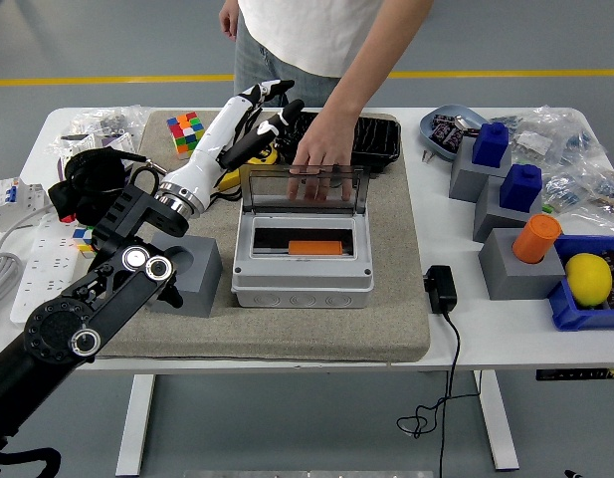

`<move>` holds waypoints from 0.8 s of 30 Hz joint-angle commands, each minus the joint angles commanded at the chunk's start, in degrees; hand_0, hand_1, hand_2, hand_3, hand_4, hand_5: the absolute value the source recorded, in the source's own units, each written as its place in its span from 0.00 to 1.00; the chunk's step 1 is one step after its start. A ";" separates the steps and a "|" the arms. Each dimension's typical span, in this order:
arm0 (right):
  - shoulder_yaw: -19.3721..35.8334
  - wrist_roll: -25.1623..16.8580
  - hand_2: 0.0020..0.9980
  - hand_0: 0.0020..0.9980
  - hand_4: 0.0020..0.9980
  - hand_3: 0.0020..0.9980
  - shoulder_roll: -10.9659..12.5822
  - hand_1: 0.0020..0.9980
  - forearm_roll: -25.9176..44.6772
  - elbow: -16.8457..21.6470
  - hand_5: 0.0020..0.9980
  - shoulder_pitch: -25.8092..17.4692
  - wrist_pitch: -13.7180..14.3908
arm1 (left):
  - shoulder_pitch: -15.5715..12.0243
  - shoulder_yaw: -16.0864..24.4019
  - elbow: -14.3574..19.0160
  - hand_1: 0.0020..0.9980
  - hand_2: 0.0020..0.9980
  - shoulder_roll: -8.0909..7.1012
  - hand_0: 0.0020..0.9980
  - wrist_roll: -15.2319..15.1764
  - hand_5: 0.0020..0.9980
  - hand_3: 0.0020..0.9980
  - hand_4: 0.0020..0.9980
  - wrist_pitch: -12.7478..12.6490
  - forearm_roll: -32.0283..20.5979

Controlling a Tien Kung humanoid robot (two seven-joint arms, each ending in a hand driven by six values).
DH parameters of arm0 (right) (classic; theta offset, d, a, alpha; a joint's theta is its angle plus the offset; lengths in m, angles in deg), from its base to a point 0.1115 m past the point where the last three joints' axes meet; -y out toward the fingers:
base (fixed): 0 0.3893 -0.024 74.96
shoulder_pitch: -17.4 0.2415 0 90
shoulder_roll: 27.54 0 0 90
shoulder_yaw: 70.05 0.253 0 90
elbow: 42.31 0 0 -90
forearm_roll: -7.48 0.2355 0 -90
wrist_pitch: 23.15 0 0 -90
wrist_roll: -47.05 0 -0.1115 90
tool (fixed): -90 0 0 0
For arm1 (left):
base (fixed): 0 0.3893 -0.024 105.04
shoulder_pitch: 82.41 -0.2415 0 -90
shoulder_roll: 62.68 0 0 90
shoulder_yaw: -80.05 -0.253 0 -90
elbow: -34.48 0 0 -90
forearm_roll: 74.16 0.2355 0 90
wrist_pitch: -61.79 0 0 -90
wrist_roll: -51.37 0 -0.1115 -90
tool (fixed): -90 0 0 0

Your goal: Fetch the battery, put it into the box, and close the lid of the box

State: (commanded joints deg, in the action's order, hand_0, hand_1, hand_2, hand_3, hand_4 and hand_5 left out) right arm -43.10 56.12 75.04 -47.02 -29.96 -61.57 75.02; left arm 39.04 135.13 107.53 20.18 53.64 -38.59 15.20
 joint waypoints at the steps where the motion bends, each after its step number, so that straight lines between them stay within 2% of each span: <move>1: 0.04 0.01 0.67 0.70 1.00 0.72 0.01 0.65 0.00 -0.01 0.93 -0.03 0.01 | 0.12 -0.23 -0.29 1.00 1.00 -0.11 1.00 0.55 1.00 0.95 1.00 0.62 2.98; 4: -0.06 0.04 0.67 0.70 1.00 0.72 -0.02 0.65 0.09 -0.07 0.93 -0.07 0.02 | 0.20 -0.59 -0.65 1.00 1.00 -0.27 1.00 1.19 1.00 0.95 1.00 1.47 9.68; 5: -0.08 0.04 0.67 0.70 1.00 0.72 -0.03 0.65 0.11 -0.07 0.93 -0.08 0.02 | 0.22 -0.73 -0.75 1.00 1.00 -0.33 1.00 1.31 1.00 0.90 1.00 1.58 11.84; 10: 0.20 0.01 0.67 0.70 1.00 0.72 0.00 0.65 -0.10 0.01 0.93 0.11 -0.07 | 0.51 -1.81 -1.01 1.00 1.00 -0.95 1.00 2.96 1.00 0.90 1.00 3.35 24.13; 11: 0.22 0.00 0.67 0.70 1.00 0.72 0.02 0.65 -0.13 0.03 0.93 0.17 -0.08 | 0.57 -2.00 -1.01 1.00 1.00 -1.08 1.00 3.32 1.00 0.79 1.00 3.72 26.36; 16: 0.18 0.01 0.67 0.70 1.00 0.72 0.06 0.65 -0.08 0.00 0.93 0.27 -0.07 | 0.62 -3.10 -0.70 1.00 1.00 -1.83 1.00 4.67 1.00 0.79 1.00 5.35 38.28; 17: 0.13 0.01 0.67 0.70 1.00 0.72 0.07 0.65 -0.02 -0.03 0.93 0.24 -0.05 | 0.56 -3.31 -0.68 1.00 0.99 -1.93 1.00 4.77 1.00 0.73 1.00 5.59 40.63; 22: -0.02 0.01 0.67 0.70 1.00 0.72 0.10 0.65 0.07 -0.07 0.93 0.12 0.00 | 0.13 -3.97 -0.35 1.00 0.99 -2.18 1.00 4.95 1.00 0.73 1.00 5.96 40.63; 23: -0.06 0.00 0.67 0.70 1.00 0.72 0.11 0.65 0.09 -0.07 0.93 0.10 0.01 | 0.01 -4.13 -0.14 1.00 0.97 -2.24 1.00 4.81 1.00 0.69 1.00 5.76 40.63; 24: -0.06 -0.01 0.67 0.70 1.00 0.72 0.12 0.65 0.08 -0.06 0.93 0.10 0.00 | -0.04 -4.19 0.00 1.00 0.97 -2.28 1.00 4.77 1.00 0.69 1.00 5.75 40.63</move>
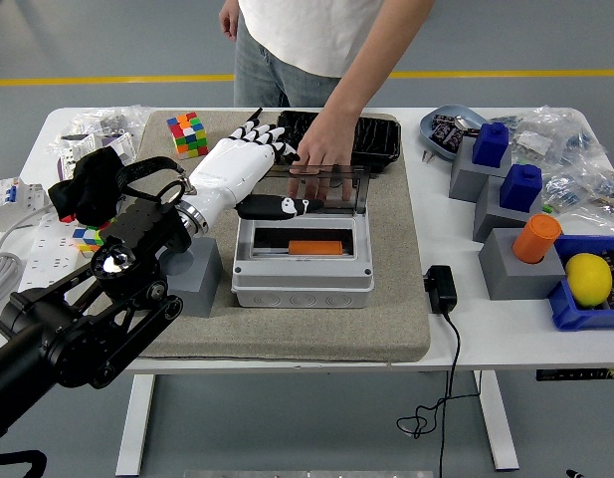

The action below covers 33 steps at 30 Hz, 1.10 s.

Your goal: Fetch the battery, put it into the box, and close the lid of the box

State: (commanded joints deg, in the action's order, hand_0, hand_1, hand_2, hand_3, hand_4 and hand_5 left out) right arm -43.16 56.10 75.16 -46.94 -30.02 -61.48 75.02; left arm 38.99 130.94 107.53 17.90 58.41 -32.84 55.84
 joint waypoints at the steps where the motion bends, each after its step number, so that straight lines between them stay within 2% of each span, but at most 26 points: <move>1: 0.00 -0.01 0.67 0.70 1.00 0.72 0.01 0.65 -0.02 0.01 0.93 0.00 -0.01 | -0.07 -0.07 0.22 1.00 0.97 -0.04 1.00 -0.05 1.00 0.69 1.00 0.01 0.00; 17: -0.12 -0.13 0.67 0.70 1.00 0.72 0.04 0.65 0.06 0.02 0.93 -0.02 -0.01 | -1.10 -3.25 3.15 1.00 0.94 -0.61 1.00 -0.55 1.00 0.65 1.00 -0.69 0.00; 26: 0.12 -0.10 0.67 0.70 1.00 0.72 0.01 0.65 0.04 -0.04 0.93 0.03 0.00 | -1.74 -7.26 7.32 1.00 0.91 -2.12 1.00 -0.61 1.00 0.65 1.00 -1.64 0.00; 33: 0.43 -0.04 0.66 0.70 1.00 0.72 -0.06 0.65 -0.12 -0.03 0.93 0.05 -0.06 | -2.24 -11.17 8.69 1.00 0.91 -2.95 1.00 -0.29 1.00 0.64 1.00 -1.43 -0.42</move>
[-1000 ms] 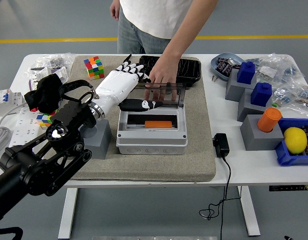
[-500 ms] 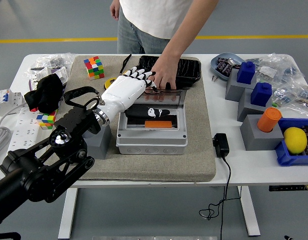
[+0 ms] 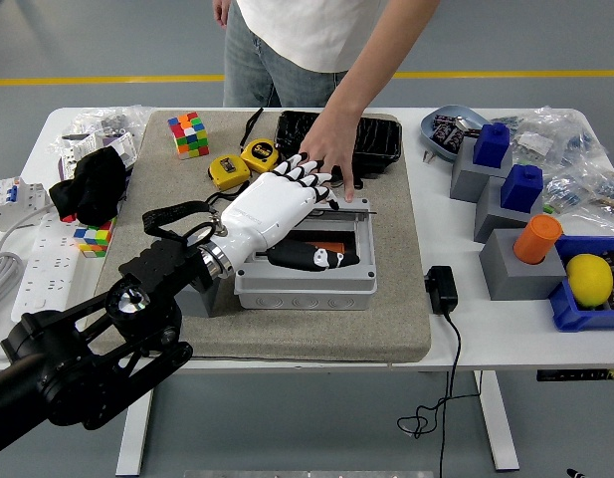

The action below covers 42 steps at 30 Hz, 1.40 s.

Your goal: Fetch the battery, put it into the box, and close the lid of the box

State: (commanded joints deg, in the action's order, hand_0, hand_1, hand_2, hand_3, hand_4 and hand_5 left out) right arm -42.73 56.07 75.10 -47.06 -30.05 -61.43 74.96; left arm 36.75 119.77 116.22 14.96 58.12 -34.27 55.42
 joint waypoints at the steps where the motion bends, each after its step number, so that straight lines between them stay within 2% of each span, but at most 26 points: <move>1: 0.05 0.01 0.66 0.70 1.00 0.72 -0.01 0.65 -0.04 0.01 0.93 0.00 -0.01 | -0.12 -0.59 0.09 1.00 0.91 -0.10 1.00 0.05 1.00 0.64 1.00 0.08 -0.16; 7: 0.17 0.02 0.66 0.70 1.00 0.72 0.00 0.65 -0.07 0.01 0.93 0.01 0.00 | -0.61 -1.18 2.35 1.00 0.90 -0.40 1.00 -0.31 1.00 0.64 1.00 -0.64 -0.22; 11: 0.20 0.02 0.66 0.70 1.00 0.72 -0.01 0.65 -0.04 -0.03 0.93 0.00 0.03 | -0.86 1.73 6.73 1.00 0.88 -0.39 1.00 -1.37 1.00 0.63 1.00 -2.33 -1.99; 13: 0.13 0.04 0.66 0.70 1.00 0.72 -0.04 0.65 0.02 -0.07 0.93 -0.01 0.03 | -1.27 4.12 9.48 1.00 0.88 -0.19 1.00 -2.55 1.00 0.63 1.00 -2.69 -5.41; 14: 0.18 0.04 0.67 0.70 1.00 0.72 -0.05 0.65 0.00 -0.07 0.93 -0.01 0.02 | -1.51 4.99 10.24 0.96 0.82 -0.04 1.00 -3.07 1.00 0.65 1.00 -2.45 -7.13; 17: 0.36 0.08 0.67 0.70 1.00 0.72 -0.19 0.65 -0.12 -0.05 0.93 -0.11 0.00 | -3.45 10.87 14.11 0.96 0.82 1.51 1.00 -4.17 1.00 0.65 1.00 2.28 -13.84; 19: 0.31 0.13 0.67 0.70 1.00 0.72 -0.31 0.65 -0.14 -0.05 0.93 -0.19 -0.02 | -4.75 14.80 16.18 0.96 0.82 2.54 1.00 -2.46 1.00 0.65 1.00 6.24 -18.68; 20: 0.32 0.15 0.66 0.70 1.00 0.72 -0.35 0.65 -0.17 -0.05 0.93 -0.23 -0.03 | -5.30 17.17 16.87 0.81 0.77 2.94 0.85 -0.95 0.98 0.70 1.00 8.85 -21.29; 21: 0.31 0.16 0.66 0.70 1.00 0.72 -0.40 0.65 -0.18 -0.05 0.93 -0.28 -0.03 | -5.87 19.22 17.22 0.81 0.77 3.30 0.85 0.58 0.98 0.70 1.00 11.08 -23.52; 23: 0.16 0.20 0.66 0.70 1.00 0.72 -0.49 0.65 -0.15 -0.06 0.93 -0.36 -0.05 | -7.31 24.08 16.15 0.81 0.77 3.89 0.85 4.37 0.98 0.70 1.00 16.63 -29.11; 25: 0.11 0.21 0.66 0.70 1.00 0.72 -0.52 0.65 -0.12 -0.06 0.93 -0.40 -0.06 | -8.06 27.73 14.49 0.81 0.77 4.18 0.85 6.39 0.98 0.70 1.00 21.10 -33.58; 26: 0.03 0.20 0.66 0.70 1.00 0.72 -0.52 0.65 -0.09 -0.05 0.93 -0.39 -0.07 | -8.68 29.92 13.01 0.81 0.78 4.49 0.80 6.67 0.96 0.75 1.00 23.70 -36.18; 27: -0.01 0.19 0.66 0.70 1.00 0.72 -0.53 0.65 -0.07 -0.04 0.93 -0.37 -0.07 | -9.26 32.00 11.77 0.81 0.78 4.85 0.80 6.13 0.96 0.75 1.00 26.03 -38.79; 28: 0.04 0.19 0.66 0.70 1.00 0.72 -0.54 0.65 -0.10 -0.03 0.93 -0.38 -0.08 | -9.71 33.37 11.13 0.81 0.78 5.18 0.80 5.34 0.96 0.75 1.00 26.62 -41.03; 31: -0.09 0.15 0.66 0.70 1.00 0.72 -0.56 0.65 -0.02 -0.04 0.93 -0.44 -0.08 | -11.19 38.51 8.79 0.81 0.78 6.48 0.80 2.32 0.96 0.75 1.00 25.70 -48.10; 32: -0.04 0.13 0.66 0.70 1.00 0.72 -0.56 0.65 -0.01 -0.03 0.93 -0.46 -0.07 | -11.72 39.95 7.95 0.91 0.87 6.76 0.88 1.37 0.95 0.83 1.00 24.82 -50.34; 34: -0.04 0.11 0.66 0.70 1.00 0.72 -0.54 0.65 0.01 -0.01 0.93 -0.51 -0.06 | -12.62 42.29 7.01 0.91 0.87 6.98 0.88 -0.44 0.95 0.83 1.00 22.56 -54.80; 37: -0.26 0.07 0.66 0.70 1.00 0.72 -0.52 0.65 0.17 -0.07 0.93 -0.59 0.01 | -14.20 45.78 6.71 0.91 0.87 6.96 0.88 -2.87 0.95 0.83 1.00 17.43 -62.63; 38: -0.24 0.05 0.66 0.70 1.00 0.72 -0.51 0.65 0.17 -0.07 0.93 -0.61 0.02 | -14.61 46.58 6.84 1.00 1.00 6.90 1.00 -3.36 0.96 0.96 1.00 15.91 -64.86; 40: -0.29 0.03 0.66 0.70 1.00 0.72 -0.50 0.65 0.21 -0.08 0.93 -0.67 0.04 | -15.41 47.89 7.15 1.00 1.00 6.75 1.00 -4.04 0.96 0.96 1.00 12.81 -69.70; 42: -0.37 0.01 0.66 0.70 1.00 0.72 -0.52 0.65 0.24 -0.11 0.93 -0.71 0.07 | -16.25 48.66 7.66 1.00 1.00 6.31 1.00 -4.46 0.96 0.96 1.00 8.44 -74.54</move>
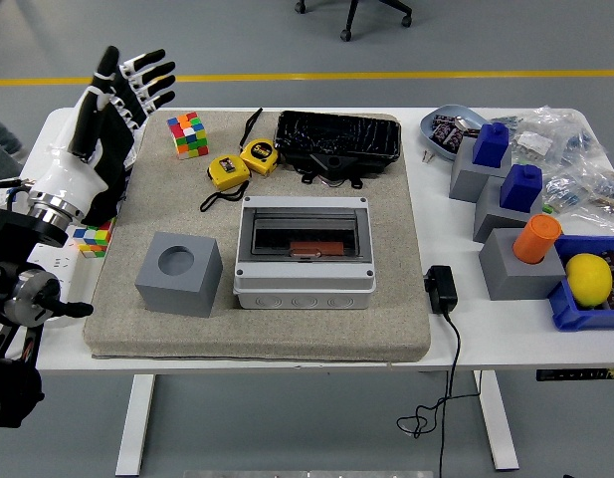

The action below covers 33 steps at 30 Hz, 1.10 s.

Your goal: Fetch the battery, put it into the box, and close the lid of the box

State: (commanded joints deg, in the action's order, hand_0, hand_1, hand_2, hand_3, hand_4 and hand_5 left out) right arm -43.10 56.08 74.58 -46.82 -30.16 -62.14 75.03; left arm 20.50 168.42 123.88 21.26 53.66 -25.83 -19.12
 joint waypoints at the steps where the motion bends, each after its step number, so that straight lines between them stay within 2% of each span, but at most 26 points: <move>1: -0.04 0.00 0.66 0.70 1.00 0.72 0.00 0.65 -0.01 -0.01 0.93 0.02 0.00 | -0.30 -0.12 -0.04 1.00 1.00 -0.27 1.00 -0.10 0.96 0.96 1.00 -1.91 -0.11; 3: 0.15 -0.02 0.66 0.70 1.00 0.72 0.03 0.65 -0.20 0.05 0.93 0.17 -0.03 | -1.23 -0.82 -0.29 1.00 1.00 -0.96 1.00 0.21 1.00 0.98 1.00 -5.28 4.02; 7: 0.28 -0.04 0.66 0.70 1.00 0.72 0.06 0.65 -0.23 0.04 0.93 0.24 -0.03 | -3.17 -1.41 -0.13 1.00 1.00 -1.36 1.00 0.72 1.00 0.98 1.00 -8.99 13.87; 15: 0.48 -0.61 0.67 0.72 1.00 0.72 -0.13 0.66 0.15 -0.21 0.93 0.30 0.03 | -6.27 1.56 -0.17 1.00 1.00 -0.29 1.00 -0.91 1.00 1.00 1.00 -11.72 32.86; 19: 0.06 -2.54 0.67 0.72 1.00 0.72 -0.44 0.66 1.27 -1.06 0.93 0.06 1.97 | -7.69 2.13 -0.68 1.00 1.00 0.32 1.00 -2.67 1.00 1.00 1.00 -13.35 42.92; 20: 0.03 -2.99 0.75 0.85 1.00 0.75 -0.51 0.78 1.41 -1.28 0.94 0.01 2.52 | -7.88 2.32 -0.72 1.00 1.00 0.50 1.00 -3.14 1.00 0.95 1.00 -13.91 45.52; 21: 0.65 -3.56 0.75 0.85 1.00 0.75 -0.60 0.78 0.86 -1.58 0.94 -0.06 3.09 | -8.06 2.44 -0.68 1.00 1.00 0.68 1.00 -3.74 1.00 0.95 1.00 -14.67 47.40; 23: 3.41 -4.00 0.75 0.85 1.00 0.75 -0.69 0.78 -1.82 -1.80 0.94 -0.14 3.46 | -8.28 2.49 -0.55 1.00 1.00 0.83 1.00 -4.42 1.00 0.95 1.00 -15.35 48.31; 26: 10.01 -3.68 0.75 0.85 1.00 0.75 -0.62 0.78 -8.33 -1.83 0.94 -0.08 2.05 | -8.56 2.08 -0.37 1.00 1.00 0.83 1.00 -4.67 1.00 0.95 1.00 -15.60 48.18; 27: 13.36 -3.04 0.96 1.00 1.00 0.81 -0.61 1.00 -11.69 -1.83 0.92 -0.04 1.22 | -8.67 1.96 -0.46 1.00 0.98 0.88 1.00 -4.67 1.00 0.94 1.00 -15.64 48.05; 31: 22.20 0.23 0.96 1.00 1.00 0.81 -0.83 1.00 -20.57 -1.83 0.92 -0.22 -1.45 | -9.04 1.41 -0.67 1.00 0.98 1.26 1.00 -4.66 1.00 0.94 1.00 -15.88 47.73; 32: 25.17 1.27 1.00 1.00 1.00 0.81 -0.95 1.00 -23.55 -1.83 0.79 -0.36 -1.79 | -9.11 1.10 -0.67 1.00 0.98 1.31 1.00 -4.64 1.00 0.94 1.00 -15.90 47.68; 33: 27.04 1.84 1.00 1.00 1.00 0.81 -1.01 1.00 -25.41 -1.83 0.79 -0.49 -2.01 | -9.14 0.92 -0.67 1.00 0.98 1.31 1.00 -4.61 1.00 0.94 1.00 -15.87 47.68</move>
State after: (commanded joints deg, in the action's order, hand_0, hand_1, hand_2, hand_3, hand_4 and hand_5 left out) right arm -16.07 57.92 73.57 -72.22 -31.99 -62.63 73.02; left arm 11.36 169.34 123.21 22.57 49.05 -41.70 28.56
